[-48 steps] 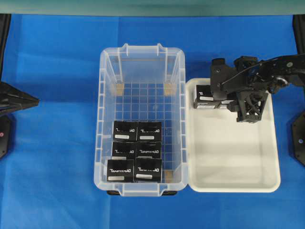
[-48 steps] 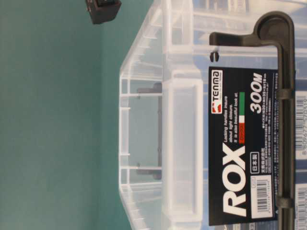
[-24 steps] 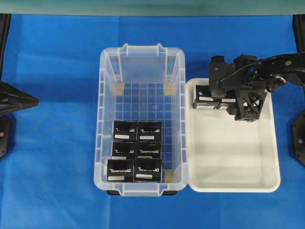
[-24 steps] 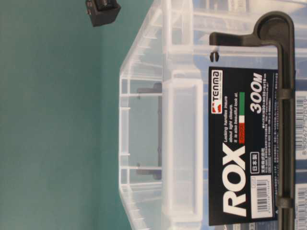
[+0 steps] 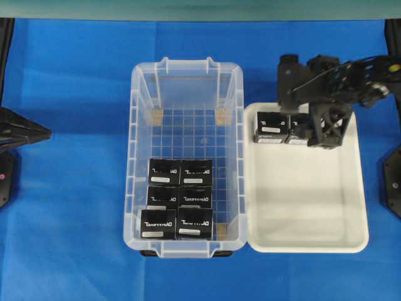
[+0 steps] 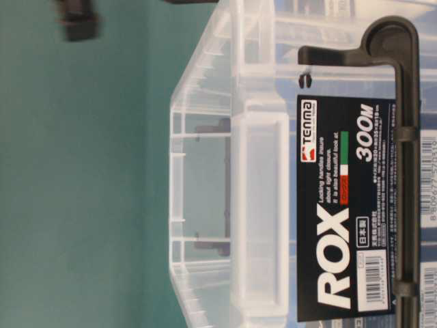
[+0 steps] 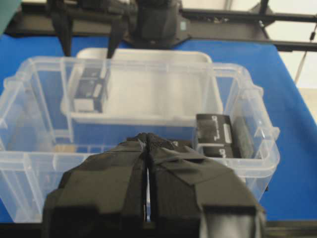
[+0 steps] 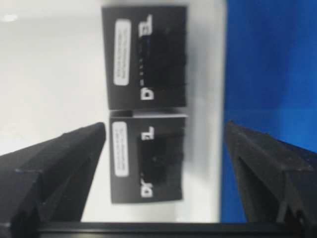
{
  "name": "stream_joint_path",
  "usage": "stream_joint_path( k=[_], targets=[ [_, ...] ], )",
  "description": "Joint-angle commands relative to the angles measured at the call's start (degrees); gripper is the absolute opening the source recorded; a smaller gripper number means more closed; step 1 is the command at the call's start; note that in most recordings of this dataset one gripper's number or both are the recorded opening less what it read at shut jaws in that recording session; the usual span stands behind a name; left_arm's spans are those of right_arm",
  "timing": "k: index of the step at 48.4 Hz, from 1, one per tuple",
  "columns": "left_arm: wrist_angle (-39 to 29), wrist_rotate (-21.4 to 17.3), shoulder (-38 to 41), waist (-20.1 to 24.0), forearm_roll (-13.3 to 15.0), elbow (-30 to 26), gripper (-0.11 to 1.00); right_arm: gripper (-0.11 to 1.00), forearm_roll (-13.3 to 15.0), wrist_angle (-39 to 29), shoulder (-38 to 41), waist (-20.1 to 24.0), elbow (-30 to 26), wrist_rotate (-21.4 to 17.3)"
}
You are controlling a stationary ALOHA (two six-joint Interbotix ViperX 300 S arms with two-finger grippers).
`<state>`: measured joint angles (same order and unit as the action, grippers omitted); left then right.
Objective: Pick the box from inside the plastic case
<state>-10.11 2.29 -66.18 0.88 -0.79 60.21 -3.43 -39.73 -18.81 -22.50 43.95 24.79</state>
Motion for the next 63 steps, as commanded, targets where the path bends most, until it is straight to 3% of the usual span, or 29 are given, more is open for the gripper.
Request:
stream_joint_path(
  k=[1,18,29,38,52,63],
  targets=[
    [0.3,0.0,0.7,0.1,-0.1,-1.4,-0.02,0.96,0.1,-1.5,-3.4,0.1,-2.0,-0.2],
    [0.3,0.0,0.5,0.2,-0.2,-1.5,-0.02,0.96,-0.7,4.0,-18.9,1.2,0.4,-2.2],
    [0.3,0.0,0.4,0.3,-0.1,-1.5,-0.02,0.96,-1.2,13.4,-31.2,2.8,5.8,-9.6],
    [0.3,0.0,0.6,0.3,-0.1,-1.4,-0.02,0.96,-1.2,15.8,-38.9,6.5,8.5,-16.3],
    [0.3,-0.1,0.7,2.0,-0.2,-1.4,-0.02,0.96,-1.2,16.6,-41.1,16.7,10.1,-21.4],
    [0.3,0.0,0.4,2.3,-0.1,-1.5,-0.02,0.96,-1.2,18.1,-41.3,18.0,10.2,-23.0]
  ],
)
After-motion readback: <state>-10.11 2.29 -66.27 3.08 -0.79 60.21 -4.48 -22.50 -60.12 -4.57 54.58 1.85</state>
